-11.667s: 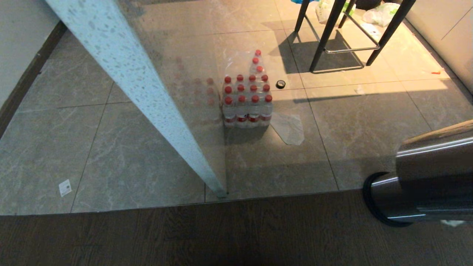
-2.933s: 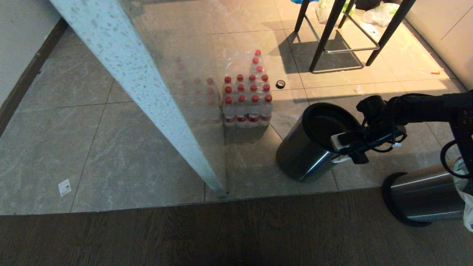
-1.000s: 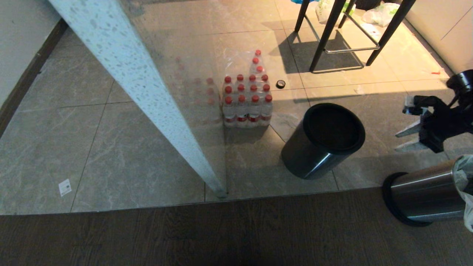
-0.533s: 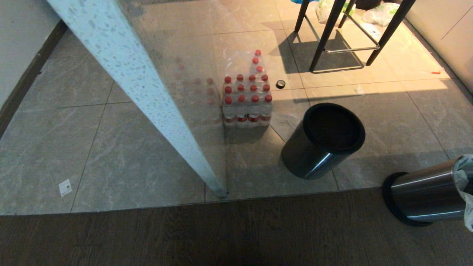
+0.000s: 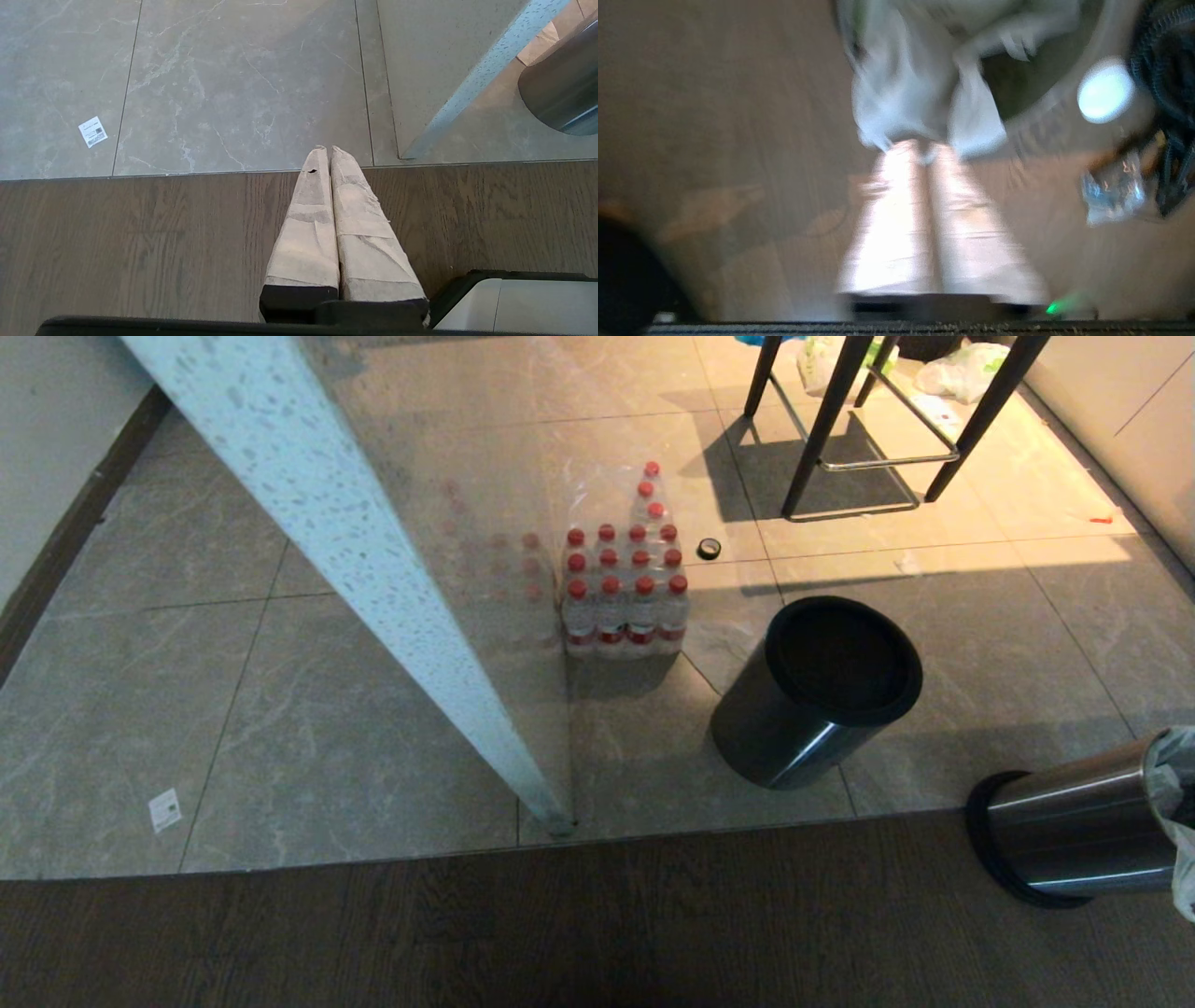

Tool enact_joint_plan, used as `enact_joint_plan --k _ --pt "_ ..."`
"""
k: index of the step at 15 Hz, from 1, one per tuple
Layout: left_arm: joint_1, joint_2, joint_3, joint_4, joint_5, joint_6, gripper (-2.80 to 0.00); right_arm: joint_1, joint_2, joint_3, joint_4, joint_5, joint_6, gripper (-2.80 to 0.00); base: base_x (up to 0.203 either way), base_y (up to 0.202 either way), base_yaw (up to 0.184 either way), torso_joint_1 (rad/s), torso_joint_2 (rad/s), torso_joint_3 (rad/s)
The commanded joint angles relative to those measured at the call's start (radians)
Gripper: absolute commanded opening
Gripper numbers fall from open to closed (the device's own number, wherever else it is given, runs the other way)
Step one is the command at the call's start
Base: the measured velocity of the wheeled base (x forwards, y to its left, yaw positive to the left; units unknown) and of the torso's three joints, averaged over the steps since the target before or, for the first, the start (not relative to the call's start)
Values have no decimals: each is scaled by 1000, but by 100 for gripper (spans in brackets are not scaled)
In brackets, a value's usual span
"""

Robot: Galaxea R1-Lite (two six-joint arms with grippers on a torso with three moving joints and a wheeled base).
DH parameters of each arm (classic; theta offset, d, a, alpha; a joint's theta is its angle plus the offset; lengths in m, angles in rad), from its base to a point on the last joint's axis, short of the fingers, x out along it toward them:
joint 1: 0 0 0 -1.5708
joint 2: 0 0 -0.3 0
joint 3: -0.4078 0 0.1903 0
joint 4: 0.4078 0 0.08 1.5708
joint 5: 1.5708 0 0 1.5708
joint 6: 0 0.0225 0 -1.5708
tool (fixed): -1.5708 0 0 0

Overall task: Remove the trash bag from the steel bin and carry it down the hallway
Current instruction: Pick up the trash bag

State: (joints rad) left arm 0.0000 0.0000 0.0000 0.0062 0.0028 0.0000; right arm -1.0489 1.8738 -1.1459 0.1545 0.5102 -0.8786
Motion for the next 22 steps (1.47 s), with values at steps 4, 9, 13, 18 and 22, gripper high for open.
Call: enact_joint_plan --k 4,9,13,18,22 --pt "0 0 0 0 0 0 -280 -88 93 134 -138 -52 22 0 0 0 0 0 0 0" --pt "0 0 0 0 1 0 -280 -130 263 133 -282 -56 123 0 0 0 0 0 0 0" --pt "0 0 0 0 2 0 -280 -129 339 115 -307 -16 237 0 0 0 0 0 0 0" --pt "0 0 0 0 0 0 -280 -117 401 100 -374 96 302 0 0 0 0 0 0 0" --pt "0 0 0 0 2 0 -280 -107 453 27 -395 96 319 0 0 0 0 0 0 0"
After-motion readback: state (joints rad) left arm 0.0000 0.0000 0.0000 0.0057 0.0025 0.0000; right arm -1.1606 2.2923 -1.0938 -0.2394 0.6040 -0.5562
